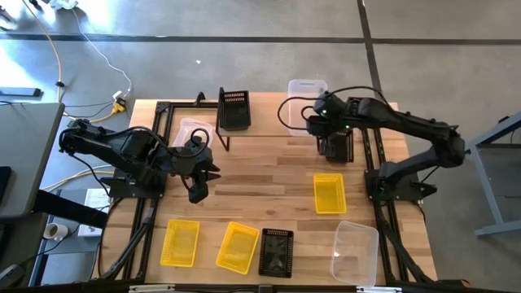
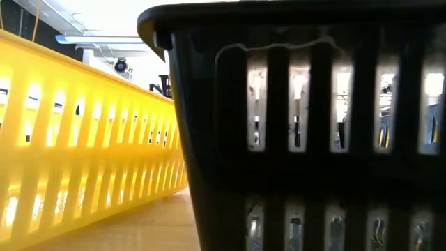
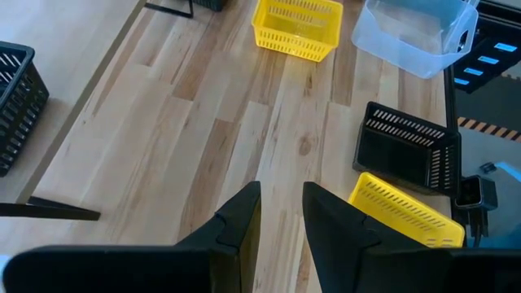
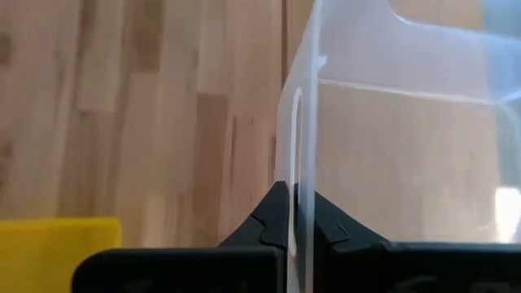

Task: Stack baskets on shelf by color
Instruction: Put the center transparent bin on the shelf

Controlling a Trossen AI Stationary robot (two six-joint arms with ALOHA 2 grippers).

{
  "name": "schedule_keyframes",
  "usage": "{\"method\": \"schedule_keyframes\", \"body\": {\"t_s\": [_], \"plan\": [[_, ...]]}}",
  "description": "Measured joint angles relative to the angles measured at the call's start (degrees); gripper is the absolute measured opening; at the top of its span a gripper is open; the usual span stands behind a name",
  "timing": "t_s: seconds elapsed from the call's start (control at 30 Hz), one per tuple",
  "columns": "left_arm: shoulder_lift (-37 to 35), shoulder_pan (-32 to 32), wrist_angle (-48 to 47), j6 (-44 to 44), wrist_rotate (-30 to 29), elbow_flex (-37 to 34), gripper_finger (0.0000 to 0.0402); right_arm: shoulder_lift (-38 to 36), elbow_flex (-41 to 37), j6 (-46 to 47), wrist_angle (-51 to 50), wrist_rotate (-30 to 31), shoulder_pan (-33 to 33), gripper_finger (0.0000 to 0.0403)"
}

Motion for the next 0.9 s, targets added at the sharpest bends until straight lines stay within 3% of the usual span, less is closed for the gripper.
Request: {"method": "schedule_keyframes", "body": {"t_s": [0.53, 0.9], "plan": [[0.0, 0.0, 0.0, 0.02, 0.02, 0.0, 0.0086, 2.56, 0.0, -1.2, -1.53, 6.84, 0.02, 0.0001], [0.0, 0.0, -0.01, 0.02, 0.02, 0.0, 0.0086, 2.54, 0.0, -0.9, -0.81, 7.72, -0.92, 0.0044]]}}
